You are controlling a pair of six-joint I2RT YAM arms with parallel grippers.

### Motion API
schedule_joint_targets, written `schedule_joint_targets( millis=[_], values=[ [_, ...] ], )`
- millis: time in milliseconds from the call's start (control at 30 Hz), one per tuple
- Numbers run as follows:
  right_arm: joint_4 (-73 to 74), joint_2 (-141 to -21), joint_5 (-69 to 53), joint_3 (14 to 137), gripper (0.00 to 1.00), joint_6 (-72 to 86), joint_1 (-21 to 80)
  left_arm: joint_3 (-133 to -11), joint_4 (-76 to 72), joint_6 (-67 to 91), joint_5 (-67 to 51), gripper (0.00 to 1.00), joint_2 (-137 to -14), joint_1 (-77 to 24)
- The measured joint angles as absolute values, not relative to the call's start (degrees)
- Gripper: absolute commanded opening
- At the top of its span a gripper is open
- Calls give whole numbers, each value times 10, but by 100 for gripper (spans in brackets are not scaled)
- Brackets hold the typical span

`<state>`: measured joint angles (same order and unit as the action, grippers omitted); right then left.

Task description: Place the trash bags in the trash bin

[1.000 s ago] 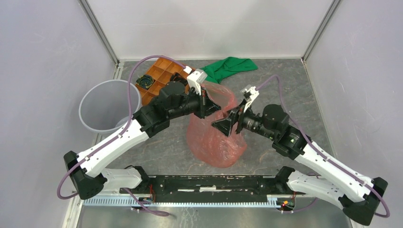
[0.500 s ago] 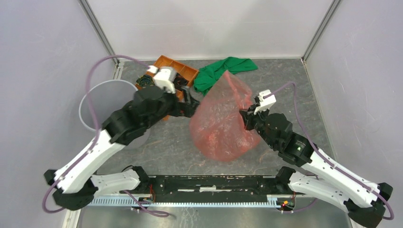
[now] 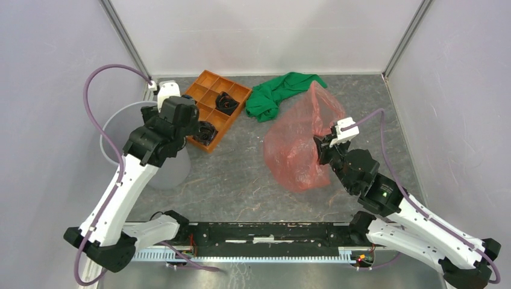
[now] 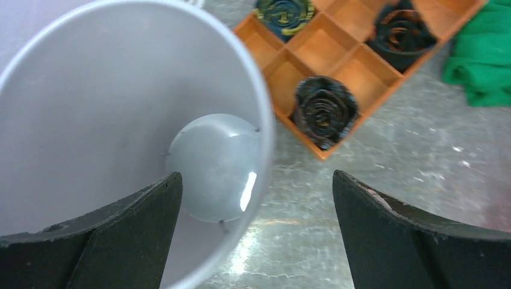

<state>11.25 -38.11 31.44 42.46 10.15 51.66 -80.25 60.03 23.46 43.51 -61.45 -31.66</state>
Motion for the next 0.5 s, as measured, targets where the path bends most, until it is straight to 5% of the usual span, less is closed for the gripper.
schedule_joint_targets(
  millis=[333,500],
  values=[
    [112,-384,284,421,0,102,517,-741,531,205,344,100,-628,-138],
    [113,-382,280,416,1,102,517,-711,529,205,287,86,-623,-123]
  ],
)
